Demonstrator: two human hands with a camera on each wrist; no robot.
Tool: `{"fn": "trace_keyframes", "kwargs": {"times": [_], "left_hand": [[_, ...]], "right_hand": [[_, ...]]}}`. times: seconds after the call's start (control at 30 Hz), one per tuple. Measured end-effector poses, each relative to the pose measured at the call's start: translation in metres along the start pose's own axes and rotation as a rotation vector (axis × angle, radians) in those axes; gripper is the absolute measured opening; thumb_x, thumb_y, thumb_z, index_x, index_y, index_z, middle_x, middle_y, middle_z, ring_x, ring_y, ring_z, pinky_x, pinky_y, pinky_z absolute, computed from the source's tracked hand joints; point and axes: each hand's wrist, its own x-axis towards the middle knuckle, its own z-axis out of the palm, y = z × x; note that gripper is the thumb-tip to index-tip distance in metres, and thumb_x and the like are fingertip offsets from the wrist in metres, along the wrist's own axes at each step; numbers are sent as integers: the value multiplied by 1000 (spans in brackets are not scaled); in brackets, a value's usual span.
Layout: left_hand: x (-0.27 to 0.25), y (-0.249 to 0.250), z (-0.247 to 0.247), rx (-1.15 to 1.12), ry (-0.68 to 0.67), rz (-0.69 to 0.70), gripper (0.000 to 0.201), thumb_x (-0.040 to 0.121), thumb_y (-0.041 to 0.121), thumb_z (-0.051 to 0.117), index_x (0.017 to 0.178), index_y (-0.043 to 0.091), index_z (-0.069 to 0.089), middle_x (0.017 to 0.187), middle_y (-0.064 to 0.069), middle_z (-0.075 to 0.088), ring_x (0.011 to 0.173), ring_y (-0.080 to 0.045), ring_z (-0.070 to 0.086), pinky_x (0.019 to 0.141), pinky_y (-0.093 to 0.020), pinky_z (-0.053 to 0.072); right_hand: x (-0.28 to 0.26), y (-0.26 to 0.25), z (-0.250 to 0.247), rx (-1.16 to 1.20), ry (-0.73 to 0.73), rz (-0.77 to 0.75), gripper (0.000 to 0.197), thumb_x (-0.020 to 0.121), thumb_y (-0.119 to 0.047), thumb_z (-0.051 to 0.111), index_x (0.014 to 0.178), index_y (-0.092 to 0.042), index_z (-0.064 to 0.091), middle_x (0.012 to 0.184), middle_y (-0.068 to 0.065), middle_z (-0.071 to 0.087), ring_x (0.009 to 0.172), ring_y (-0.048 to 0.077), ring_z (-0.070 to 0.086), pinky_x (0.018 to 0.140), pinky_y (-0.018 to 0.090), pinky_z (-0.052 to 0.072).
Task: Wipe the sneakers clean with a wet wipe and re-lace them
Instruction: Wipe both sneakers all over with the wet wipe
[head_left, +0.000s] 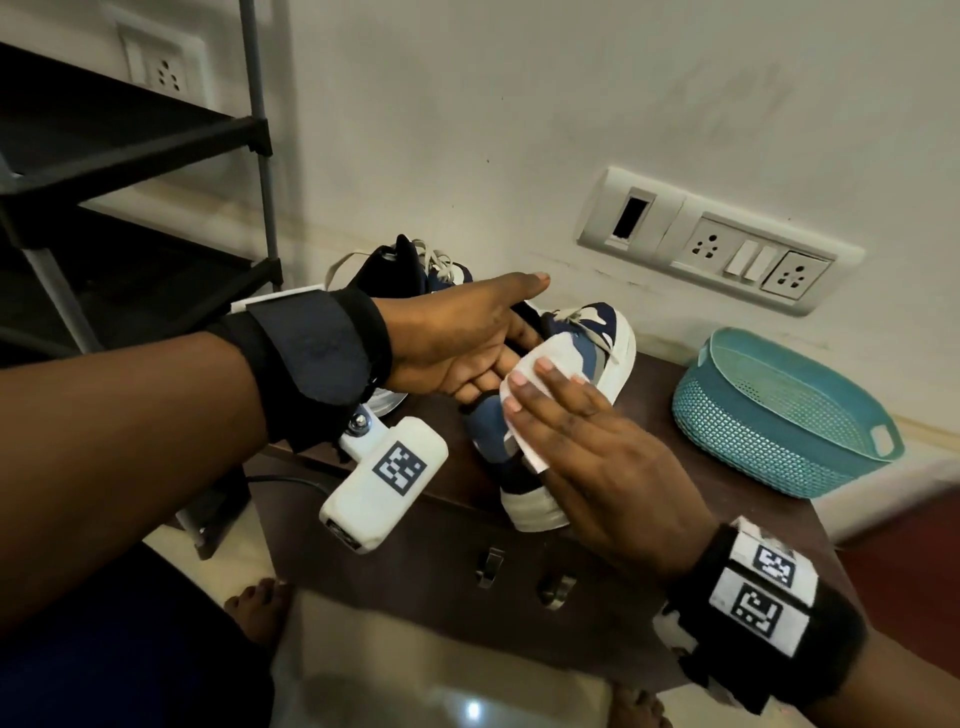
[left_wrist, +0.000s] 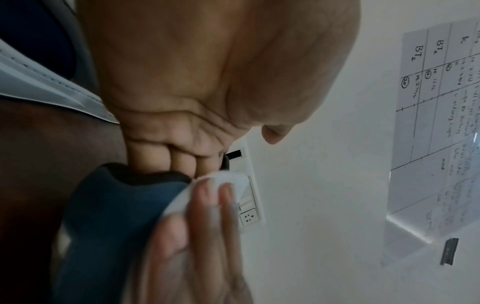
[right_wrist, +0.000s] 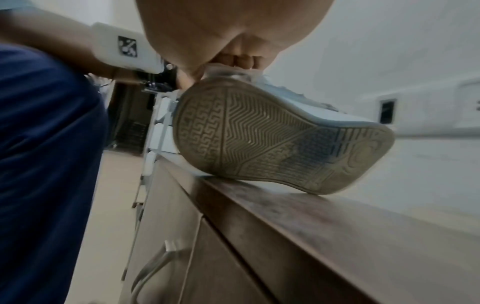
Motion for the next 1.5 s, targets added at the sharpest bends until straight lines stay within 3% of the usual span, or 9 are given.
{"fn": "trace_keyframes", "kwargs": {"times": [0.17,0.37,0.6,0.93,1.07,1.2,1.3,1.4,1.5], "left_hand": [[-2,0,-1,15,-11,-27,81,99,70,17,129,5,56,112,-23,72,75,-26,66,67,-31,51],[3,-4,-5,-7,-61,-23,84,98,72,19,136,4,51,122,-26,68,107,-41,53,96,-48,36],[2,-1,5,28,-63,-19,82,98,69,16,137,6,51,109,-21,74,70,-25,66,60,-28,50],[9,-9,-3,117,37,-7,73,97,63,32,132,5,59,108,-21,65,91,-37,50,80,-41,43],[13,-12,-1,151,152,5,55,102,54,34,112,7,61,80,-14,58,63,-24,47,63,-27,42],[12,-15,-3,177,150,19,57,97,49,43,120,2,65,114,-25,70,99,-35,59,107,-48,45],[12,-11,2,240,245,20,28,104,26,43,82,15,55,69,-8,53,57,-18,46,46,-18,40],[10,-11,2,288,255,50,21,104,19,43,83,21,44,63,2,31,54,-12,23,42,-18,21],[5,-8,4,300,286,74,29,105,11,40,78,21,40,62,0,27,43,-7,21,33,-14,17]], "right_hand": [[0,-2,3,-94,-123,-252,50,100,-20,45,149,-10,50,161,7,37,154,27,23,127,43,18],[-11,13,-5,96,66,115,48,104,-22,44,150,-6,46,160,9,38,154,24,26,120,46,34],[-6,-4,6,-41,-150,-319,47,103,-22,40,147,-7,53,159,8,41,154,26,26,126,44,20],[-35,37,-1,304,107,281,43,104,-25,48,143,-10,56,155,3,47,150,16,34,118,51,37],[-28,2,5,299,53,89,44,103,-20,47,143,-4,55,155,10,46,151,25,34,120,49,35],[-20,4,2,185,-88,-213,43,105,-21,42,141,-5,59,156,8,45,152,27,31,120,49,33],[-26,28,-5,249,-27,-121,41,102,-17,49,139,-4,59,153,10,50,149,26,38,116,50,40],[-29,25,-3,290,76,55,40,101,-17,52,138,-4,60,149,11,54,146,23,43,111,51,45],[-22,1,6,242,-13,-151,41,101,-19,48,136,-4,62,151,11,51,149,28,37,118,49,37]]}}
